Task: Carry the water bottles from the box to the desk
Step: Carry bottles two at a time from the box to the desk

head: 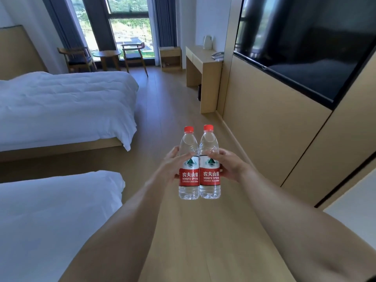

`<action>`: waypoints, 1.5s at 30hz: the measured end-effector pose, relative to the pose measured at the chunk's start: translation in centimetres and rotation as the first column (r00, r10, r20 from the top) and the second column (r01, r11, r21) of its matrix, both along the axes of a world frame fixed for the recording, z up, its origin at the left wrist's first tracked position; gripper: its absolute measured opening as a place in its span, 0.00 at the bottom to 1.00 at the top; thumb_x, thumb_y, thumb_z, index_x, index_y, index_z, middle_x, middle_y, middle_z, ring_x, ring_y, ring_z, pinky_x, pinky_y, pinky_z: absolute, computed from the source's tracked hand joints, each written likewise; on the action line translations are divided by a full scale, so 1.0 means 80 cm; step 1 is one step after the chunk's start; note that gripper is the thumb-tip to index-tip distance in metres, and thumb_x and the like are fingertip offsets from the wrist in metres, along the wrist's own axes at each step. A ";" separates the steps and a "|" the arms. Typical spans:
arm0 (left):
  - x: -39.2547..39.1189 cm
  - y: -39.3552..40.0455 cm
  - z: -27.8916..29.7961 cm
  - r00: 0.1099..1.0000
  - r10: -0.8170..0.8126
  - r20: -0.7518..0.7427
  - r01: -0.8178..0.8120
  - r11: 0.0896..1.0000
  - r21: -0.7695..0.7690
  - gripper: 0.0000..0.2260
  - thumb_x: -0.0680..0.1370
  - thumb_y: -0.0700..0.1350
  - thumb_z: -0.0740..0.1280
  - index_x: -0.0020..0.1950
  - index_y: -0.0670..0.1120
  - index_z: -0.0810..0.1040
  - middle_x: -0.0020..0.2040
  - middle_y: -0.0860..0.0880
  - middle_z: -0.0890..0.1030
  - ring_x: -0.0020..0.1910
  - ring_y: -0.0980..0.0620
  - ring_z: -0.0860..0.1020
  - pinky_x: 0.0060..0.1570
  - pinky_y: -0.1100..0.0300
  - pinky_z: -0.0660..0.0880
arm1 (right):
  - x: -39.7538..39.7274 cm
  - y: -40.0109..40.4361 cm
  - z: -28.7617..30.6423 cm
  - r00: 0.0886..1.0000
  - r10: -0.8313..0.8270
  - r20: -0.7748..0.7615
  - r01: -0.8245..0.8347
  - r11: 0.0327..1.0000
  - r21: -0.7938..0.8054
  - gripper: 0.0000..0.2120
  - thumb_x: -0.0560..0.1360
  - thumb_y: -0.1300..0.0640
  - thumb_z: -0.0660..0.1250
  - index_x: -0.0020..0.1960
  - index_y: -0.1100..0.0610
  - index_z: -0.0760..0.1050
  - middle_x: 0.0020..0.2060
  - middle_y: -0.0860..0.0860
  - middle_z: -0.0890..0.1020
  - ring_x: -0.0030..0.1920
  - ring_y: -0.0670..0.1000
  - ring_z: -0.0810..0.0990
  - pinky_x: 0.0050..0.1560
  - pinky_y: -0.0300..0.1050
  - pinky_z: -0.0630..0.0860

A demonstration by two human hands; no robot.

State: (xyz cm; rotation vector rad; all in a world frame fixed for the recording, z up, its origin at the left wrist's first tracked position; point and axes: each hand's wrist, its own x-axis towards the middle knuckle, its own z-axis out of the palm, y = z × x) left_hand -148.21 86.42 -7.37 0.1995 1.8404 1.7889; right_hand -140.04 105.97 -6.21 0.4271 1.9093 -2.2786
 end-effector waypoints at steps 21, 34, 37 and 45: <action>-0.507 0.184 0.013 0.995 0.095 -0.019 -0.095 0.995 -0.004 0.29 0.74 0.51 0.76 0.73 0.52 0.69 0.60 0.42 0.83 0.54 0.39 0.84 0.55 0.37 0.80 | -0.537 0.192 0.001 0.997 0.073 -0.031 -0.074 0.996 -0.040 0.27 0.76 0.52 0.71 0.70 0.63 0.71 0.62 0.63 0.80 0.62 0.65 0.79 0.64 0.63 0.75; -0.808 0.290 0.008 0.991 0.131 -0.027 -0.131 0.991 -0.006 0.28 0.75 0.54 0.75 0.72 0.53 0.70 0.61 0.46 0.82 0.55 0.42 0.84 0.56 0.36 0.79 | -0.848 0.305 -0.002 0.990 0.137 0.027 -0.138 0.990 0.033 0.25 0.77 0.48 0.70 0.70 0.58 0.71 0.59 0.58 0.81 0.49 0.55 0.83 0.47 0.51 0.79; -0.885 0.308 -0.005 0.995 0.101 -0.024 -0.101 0.995 0.001 0.28 0.74 0.53 0.76 0.71 0.53 0.69 0.61 0.46 0.82 0.55 0.42 0.84 0.56 0.35 0.79 | -0.918 0.323 -0.012 0.993 0.113 0.030 -0.115 0.992 0.061 0.25 0.76 0.47 0.71 0.69 0.57 0.72 0.57 0.57 0.82 0.47 0.53 0.82 0.44 0.48 0.76; -1.132 0.339 -0.012 1.000 0.001 -0.015 -0.001 0.999 0.038 0.27 0.75 0.49 0.76 0.70 0.51 0.69 0.61 0.42 0.81 0.55 0.39 0.84 0.56 0.32 0.78 | -1.136 0.351 -0.007 0.999 0.032 0.041 -0.037 0.990 0.140 0.25 0.74 0.45 0.73 0.67 0.54 0.73 0.58 0.56 0.83 0.58 0.58 0.82 0.62 0.58 0.77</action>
